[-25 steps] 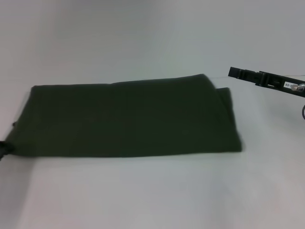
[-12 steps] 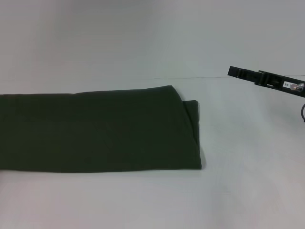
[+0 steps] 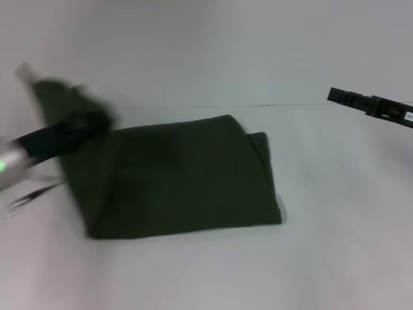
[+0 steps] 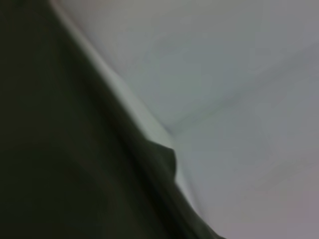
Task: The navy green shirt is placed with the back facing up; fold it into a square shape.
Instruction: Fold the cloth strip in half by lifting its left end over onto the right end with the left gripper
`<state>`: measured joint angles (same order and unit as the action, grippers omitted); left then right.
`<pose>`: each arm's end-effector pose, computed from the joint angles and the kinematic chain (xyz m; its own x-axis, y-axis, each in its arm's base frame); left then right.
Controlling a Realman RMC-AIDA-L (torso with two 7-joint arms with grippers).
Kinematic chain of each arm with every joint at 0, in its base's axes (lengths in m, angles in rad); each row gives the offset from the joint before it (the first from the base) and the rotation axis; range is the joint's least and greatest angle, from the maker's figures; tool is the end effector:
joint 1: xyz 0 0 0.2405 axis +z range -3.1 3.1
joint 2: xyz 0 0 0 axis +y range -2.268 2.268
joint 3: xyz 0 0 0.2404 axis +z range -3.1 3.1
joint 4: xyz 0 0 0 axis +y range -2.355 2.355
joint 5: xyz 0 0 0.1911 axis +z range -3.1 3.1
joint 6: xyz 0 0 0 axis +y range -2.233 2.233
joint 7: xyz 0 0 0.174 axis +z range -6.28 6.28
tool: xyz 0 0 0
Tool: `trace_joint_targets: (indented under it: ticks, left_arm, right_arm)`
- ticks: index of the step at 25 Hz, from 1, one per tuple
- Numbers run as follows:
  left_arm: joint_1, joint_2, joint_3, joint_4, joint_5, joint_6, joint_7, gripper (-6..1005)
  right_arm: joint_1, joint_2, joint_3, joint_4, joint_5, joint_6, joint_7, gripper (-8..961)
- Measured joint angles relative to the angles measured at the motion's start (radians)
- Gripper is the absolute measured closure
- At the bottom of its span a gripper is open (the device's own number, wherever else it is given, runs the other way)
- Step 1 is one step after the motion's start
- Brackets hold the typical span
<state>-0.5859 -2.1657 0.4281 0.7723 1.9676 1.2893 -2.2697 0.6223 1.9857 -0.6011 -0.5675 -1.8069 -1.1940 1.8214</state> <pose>-0.2315 0.3821 0.0224 -0.0336 0.6569 0.7533 0.9483 -0.2169 0.2315 0.2428 0.4071 0.0467 0.3880 -0.5132 -0.7655 -0.8764 -0.4625 -0.1341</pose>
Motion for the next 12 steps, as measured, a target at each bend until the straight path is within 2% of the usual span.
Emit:
trace_joint_targets:
  ticks: [3, 4, 6, 7, 10, 11, 12]
  left_arm:
    - [-0.073, -0.005, 0.091, -0.083, -0.056, -0.035, 0.030, 877]
    - [-0.154, -0.005, 0.167, -0.192, -0.121, -0.095, 0.080, 873]
    - [-0.237, -0.006, 0.218, -0.323, -0.194, -0.175, 0.153, 864]
    - [-0.254, -0.007, 0.223, -0.364, -0.213, -0.194, 0.178, 859]
    - [-0.355, -0.010, 0.204, -0.617, -0.367, -0.307, 0.374, 845]
    - [-0.382, -0.010, 0.181, -0.703, -0.422, -0.339, 0.455, 841]
    - [-0.411, -0.010, 0.088, -0.857, -0.496, -0.381, 0.643, 836]
  right_arm:
    - [-0.019, -0.021, 0.009, -0.002, 0.000, -0.040, -0.001, 221]
    - [-0.026, -0.026, 0.013, -0.004, 0.000, -0.053, -0.002, 220]
    - [-0.037, -0.034, 0.022, -0.009, 0.001, -0.076, -0.009, 226]
    - [-0.042, -0.039, 0.026, -0.010, 0.001, -0.086, -0.013, 232]
    - [-0.053, -0.055, 0.031, -0.013, 0.002, -0.104, -0.020, 250]
    - [-0.055, -0.059, 0.031, -0.013, 0.002, -0.107, -0.022, 255]
    - [-0.057, -0.064, 0.032, -0.013, 0.002, -0.108, -0.024, 261]
